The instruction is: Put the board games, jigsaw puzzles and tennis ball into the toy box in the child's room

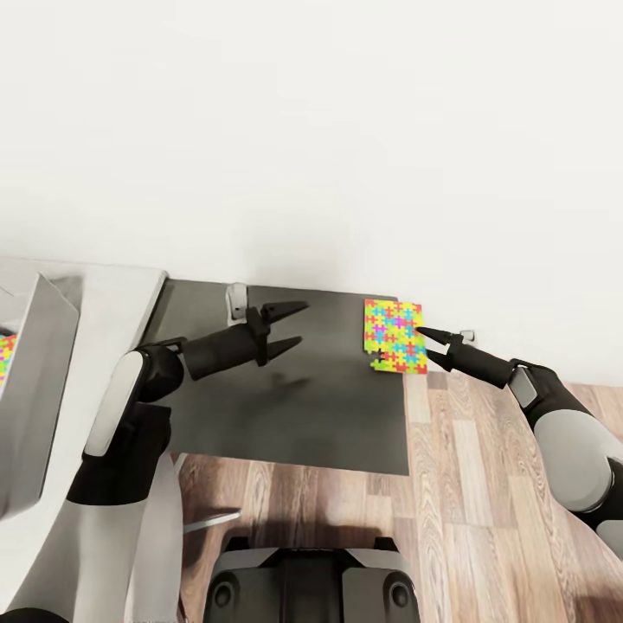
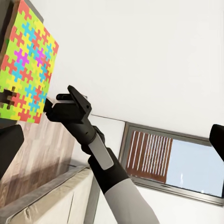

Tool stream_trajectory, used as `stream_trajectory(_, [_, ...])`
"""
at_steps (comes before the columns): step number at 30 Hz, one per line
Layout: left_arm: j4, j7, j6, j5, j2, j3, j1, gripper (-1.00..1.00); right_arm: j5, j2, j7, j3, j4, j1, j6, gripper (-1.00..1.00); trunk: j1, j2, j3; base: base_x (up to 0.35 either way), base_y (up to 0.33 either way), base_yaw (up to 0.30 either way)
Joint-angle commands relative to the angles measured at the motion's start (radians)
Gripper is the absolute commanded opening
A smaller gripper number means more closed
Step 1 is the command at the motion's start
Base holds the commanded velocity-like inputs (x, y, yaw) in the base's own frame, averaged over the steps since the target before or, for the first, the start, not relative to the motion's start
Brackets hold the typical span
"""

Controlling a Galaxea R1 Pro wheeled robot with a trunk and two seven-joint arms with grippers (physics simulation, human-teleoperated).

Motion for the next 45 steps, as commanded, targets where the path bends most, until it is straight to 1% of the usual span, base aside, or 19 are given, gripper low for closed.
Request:
stream_trajectory(1, [0.000,0.010,0.001,0.010,0.000,0.000,-0.001,1.00,0.002,0.000,0.003,-0.005,0.000,-0.001,0.009,1.00,0.001,-0.002,-0.001,0.000,0.000,0.085])
stream_trajectory(11, [0.000,0.011,0.001,0.009,-0.002,0.000,-0.001,1.00,0.002,-0.002,-0.003,-0.006,0.000,-0.001,0.009,1.00,0.001,-0.002,-0.001,0.000,0.000,0.037])
stream_trajectory(16, [0.000,0.011,0.001,0.009,-0.002,-0.001,0.001,1.00,-0.004,-0.009,-0.021,-0.006,0.001,-0.001,0.011,1.00,0.001,-0.002,-0.001,0.000,0.000,0.010])
stream_trajectory(19, [0.000,0.011,0.001,0.009,-0.002,-0.001,0.002,1.00,-0.013,-0.014,-0.028,-0.006,0.001,-0.001,0.012,1.00,0.001,-0.002,-0.001,0.000,0.000,0.005])
stream_trajectory(23, [0.000,0.011,0.001,0.008,-0.002,-0.001,0.003,1.00,-0.042,-0.024,-0.036,-0.006,0.002,0.001,0.013,1.00,0.001,-0.002,-0.001,0.000,0.000,0.003])
stream_trajectory(24, [0.000,0.011,0.001,0.008,-0.002,-0.001,0.003,1.00,-0.042,-0.024,-0.036,-0.006,0.002,0.001,0.013,1.00,0.001,-0.002,-0.001,0.000,0.000,0.002])
stream_trajectory(27, [0.000,0.011,0.001,0.008,-0.002,-0.001,0.004,1.00,-0.060,-0.028,-0.039,-0.006,0.002,0.002,0.013,1.00,0.001,-0.002,-0.001,0.000,0.000,0.001])
stream_trajectory(36, [0.000,0.011,0.001,0.007,-0.002,-0.001,0.004,1.00,-0.075,-0.030,-0.040,-0.005,0.003,0.003,0.013,1.00,0.001,-0.002,-0.001,0.000,0.000,0.000])
stream_trajectory(45, [0.000,0.011,0.001,0.007,-0.002,-0.001,0.004,1.00,-0.078,-0.026,-0.042,-0.005,0.003,0.003,0.013,1.00,0.001,-0.002,-0.001,0.000,0.000,0.000])
